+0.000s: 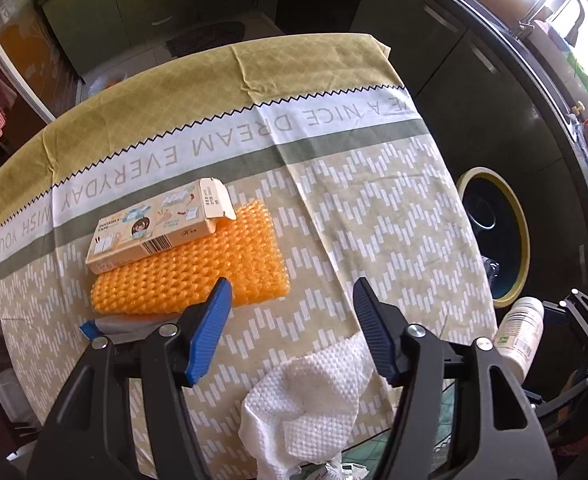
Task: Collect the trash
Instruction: 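Grasp the orange foam mesh sleeve with the left gripper while the right holds the bottle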
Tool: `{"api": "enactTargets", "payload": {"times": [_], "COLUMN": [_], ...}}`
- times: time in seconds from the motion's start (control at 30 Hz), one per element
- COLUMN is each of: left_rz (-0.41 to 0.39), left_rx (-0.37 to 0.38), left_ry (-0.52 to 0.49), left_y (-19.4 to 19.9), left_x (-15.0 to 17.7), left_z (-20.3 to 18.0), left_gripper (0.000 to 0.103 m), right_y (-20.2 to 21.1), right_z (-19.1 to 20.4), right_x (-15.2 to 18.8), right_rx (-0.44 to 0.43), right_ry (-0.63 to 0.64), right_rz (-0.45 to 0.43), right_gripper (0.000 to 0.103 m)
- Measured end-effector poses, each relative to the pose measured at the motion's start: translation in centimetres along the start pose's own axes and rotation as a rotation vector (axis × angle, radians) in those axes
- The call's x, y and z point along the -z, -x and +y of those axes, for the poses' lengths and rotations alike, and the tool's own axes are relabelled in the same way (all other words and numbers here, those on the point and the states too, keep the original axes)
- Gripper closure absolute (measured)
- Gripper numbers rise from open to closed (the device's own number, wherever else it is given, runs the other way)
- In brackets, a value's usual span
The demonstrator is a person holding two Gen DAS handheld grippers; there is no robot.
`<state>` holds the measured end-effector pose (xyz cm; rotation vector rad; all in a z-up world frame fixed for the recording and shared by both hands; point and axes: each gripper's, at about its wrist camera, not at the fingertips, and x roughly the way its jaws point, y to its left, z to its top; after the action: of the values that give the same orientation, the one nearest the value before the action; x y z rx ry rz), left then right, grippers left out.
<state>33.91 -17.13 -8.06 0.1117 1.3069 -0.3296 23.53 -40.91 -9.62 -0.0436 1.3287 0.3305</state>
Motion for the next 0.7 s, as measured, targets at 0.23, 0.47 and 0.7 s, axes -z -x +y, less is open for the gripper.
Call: {"api": "enactTargets", "payload": {"times": [0.23,0.47,0.7], "left_rz": [0.068,0.138,0.120], "left_rx": [-0.039,-0.039,-0.035], "left_ry": [0.043,0.065,-0.001], "left_y": [-2.6,-4.5,-3.0], "left_x": [-0.7,0.0,0.4], "left_z": [0.9,1.8,0.8], "left_gripper": [0.043,0.094,0.103], "right_y": [-0.1,0.4,0.7], "right_z": [-0.4,-1.1,-1.3], "right_x": [0.3,0.8,1.0], "right_rx": [-0.013,-0.014,-0.017], "right_ry": [0.001,-0.011,-0.011], "right_rz": [0.000,-0.007,-0.013], "right_gripper": [0.018,0.018,0.018]}}
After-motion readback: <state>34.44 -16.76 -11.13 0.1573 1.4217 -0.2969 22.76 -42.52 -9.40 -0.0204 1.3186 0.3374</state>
